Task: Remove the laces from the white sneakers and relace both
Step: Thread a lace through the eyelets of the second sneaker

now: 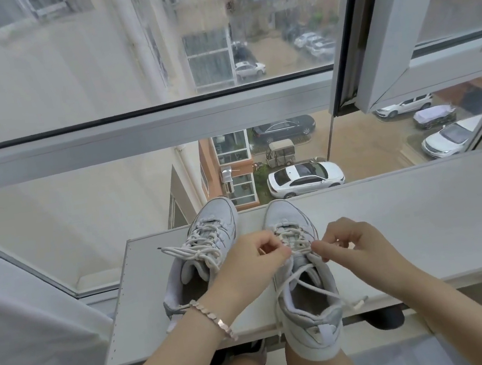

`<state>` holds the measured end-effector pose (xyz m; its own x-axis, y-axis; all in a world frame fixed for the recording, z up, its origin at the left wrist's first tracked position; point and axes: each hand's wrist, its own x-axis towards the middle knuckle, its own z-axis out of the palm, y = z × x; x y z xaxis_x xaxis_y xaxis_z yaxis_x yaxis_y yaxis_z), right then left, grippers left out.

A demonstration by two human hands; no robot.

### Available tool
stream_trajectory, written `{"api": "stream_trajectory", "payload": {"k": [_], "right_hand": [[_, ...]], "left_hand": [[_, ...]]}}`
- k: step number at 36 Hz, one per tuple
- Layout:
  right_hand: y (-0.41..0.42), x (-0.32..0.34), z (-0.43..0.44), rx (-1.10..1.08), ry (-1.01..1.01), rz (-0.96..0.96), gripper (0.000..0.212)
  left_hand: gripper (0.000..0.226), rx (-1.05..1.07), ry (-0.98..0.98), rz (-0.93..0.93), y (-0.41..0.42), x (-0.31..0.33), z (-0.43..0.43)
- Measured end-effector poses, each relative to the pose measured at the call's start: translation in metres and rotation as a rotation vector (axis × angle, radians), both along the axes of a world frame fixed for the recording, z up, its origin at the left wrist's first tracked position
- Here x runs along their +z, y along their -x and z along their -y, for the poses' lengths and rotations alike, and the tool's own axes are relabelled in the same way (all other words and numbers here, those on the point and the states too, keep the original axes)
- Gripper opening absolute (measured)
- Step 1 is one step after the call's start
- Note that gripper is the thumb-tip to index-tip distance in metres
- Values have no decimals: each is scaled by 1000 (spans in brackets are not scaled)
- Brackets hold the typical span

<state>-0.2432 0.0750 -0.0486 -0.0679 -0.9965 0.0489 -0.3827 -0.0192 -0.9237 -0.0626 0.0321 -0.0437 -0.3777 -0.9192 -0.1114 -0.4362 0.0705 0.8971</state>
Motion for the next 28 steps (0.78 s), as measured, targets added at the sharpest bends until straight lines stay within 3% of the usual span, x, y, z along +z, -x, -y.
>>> {"api": "stream_trajectory", "payload": {"k": [4,10,13,16,23,28], "right_hand": [[-2,1,-5,56,-15,59,30],[1,9,-5,50,-65,189,49],[0,7,-3,24,-130,103,33],[1,8,-2,31,-175,33,15],[1,14,4,84,-178,-163,16],[3,18,9,240,-132,-341,20]], "left_hand": [[13,-46,76,141,0,0,-4],[10,-29,85,126,1,6,-1],[18,-59,112,185,2,7,1],[12,-110,112,257,4,9,5],[6,-172,-1,271,5,19,10],[8,-248,115,418,9,22,9]]}}
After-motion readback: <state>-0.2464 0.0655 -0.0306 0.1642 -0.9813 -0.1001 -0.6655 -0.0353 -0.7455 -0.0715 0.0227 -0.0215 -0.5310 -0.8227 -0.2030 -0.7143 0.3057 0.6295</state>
